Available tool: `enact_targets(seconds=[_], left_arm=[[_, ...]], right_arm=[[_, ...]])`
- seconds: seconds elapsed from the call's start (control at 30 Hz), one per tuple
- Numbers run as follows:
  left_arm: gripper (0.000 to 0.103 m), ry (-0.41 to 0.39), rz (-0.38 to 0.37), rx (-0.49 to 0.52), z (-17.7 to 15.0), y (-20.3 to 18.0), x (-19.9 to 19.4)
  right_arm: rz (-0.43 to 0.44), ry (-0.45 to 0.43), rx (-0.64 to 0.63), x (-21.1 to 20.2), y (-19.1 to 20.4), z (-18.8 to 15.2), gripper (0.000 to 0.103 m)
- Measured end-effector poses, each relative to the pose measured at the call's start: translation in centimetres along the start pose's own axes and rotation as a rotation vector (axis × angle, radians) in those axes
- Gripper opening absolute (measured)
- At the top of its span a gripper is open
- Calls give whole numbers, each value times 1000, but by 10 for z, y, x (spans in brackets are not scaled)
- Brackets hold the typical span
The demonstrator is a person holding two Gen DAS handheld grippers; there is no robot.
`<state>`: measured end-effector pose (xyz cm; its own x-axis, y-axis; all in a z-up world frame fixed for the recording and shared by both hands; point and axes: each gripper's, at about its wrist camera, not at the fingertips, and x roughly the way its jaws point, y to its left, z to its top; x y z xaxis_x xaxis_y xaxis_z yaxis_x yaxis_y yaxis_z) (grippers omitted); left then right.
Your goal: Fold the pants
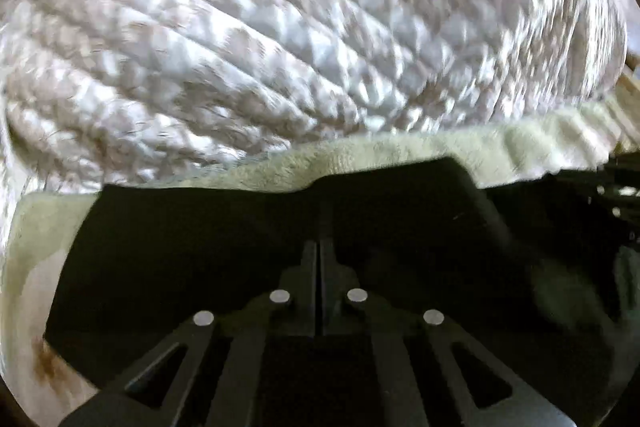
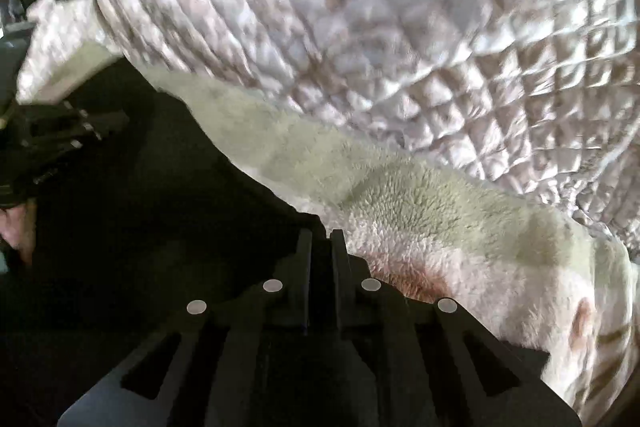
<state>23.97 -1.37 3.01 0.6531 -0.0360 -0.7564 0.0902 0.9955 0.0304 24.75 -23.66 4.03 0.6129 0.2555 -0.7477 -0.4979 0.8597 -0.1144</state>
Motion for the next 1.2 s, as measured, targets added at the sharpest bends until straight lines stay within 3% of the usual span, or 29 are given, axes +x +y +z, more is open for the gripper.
enact_targets(seconds=[0.17, 0.33, 0.5, 0.6, 0.67, 0.77, 0.83, 0.87, 0.93, 1.0, 1.1, 1.2], left_arm=[[2, -93, -26, -50, -16, 18, -76], [1, -137, -67, -107, -64, 24, -145], [1, -106, -116, -174, -134, 16, -183], [1, -46, -136, -193, -170, 12, -186], [1, -13, -139, -198, -182, 11, -184], [2, -16, -115, -203, -181, 14, -190], [4, -35, -114, -207, -172, 17, -194], [7, -49, -109, -210, -167, 19, -195], [39, -82, -81, -214, -154, 24, -193], [53, -96, -69, -236, -143, 31, -186], [54, -79, -51, -245, -131, 37, -163], [54, -44, -14, -220, -120, 36, -134]], right_arm=[[41, -134, 25, -86, 24, -27, 8], [109, -178, 93, -142, 58, -84, 8], [184, -86, 217, -149, 93, -166, 8], [218, 25, 300, -131, 106, -207, 10], [218, 48, 343, -130, 107, -223, 11], [251, 6, 418, -146, 103, -227, 29], [248, -44, 456, -162, 99, -230, 48], [250, -55, 477, -166, 96, -233, 50], [252, -60, 542, -171, 89, -241, 51], [249, -57, 614, -172, 80, -250, 51], [210, -44, 720, -172, 66, -261, 51], [225, -72, 815, -175, 55, -267, 51]])
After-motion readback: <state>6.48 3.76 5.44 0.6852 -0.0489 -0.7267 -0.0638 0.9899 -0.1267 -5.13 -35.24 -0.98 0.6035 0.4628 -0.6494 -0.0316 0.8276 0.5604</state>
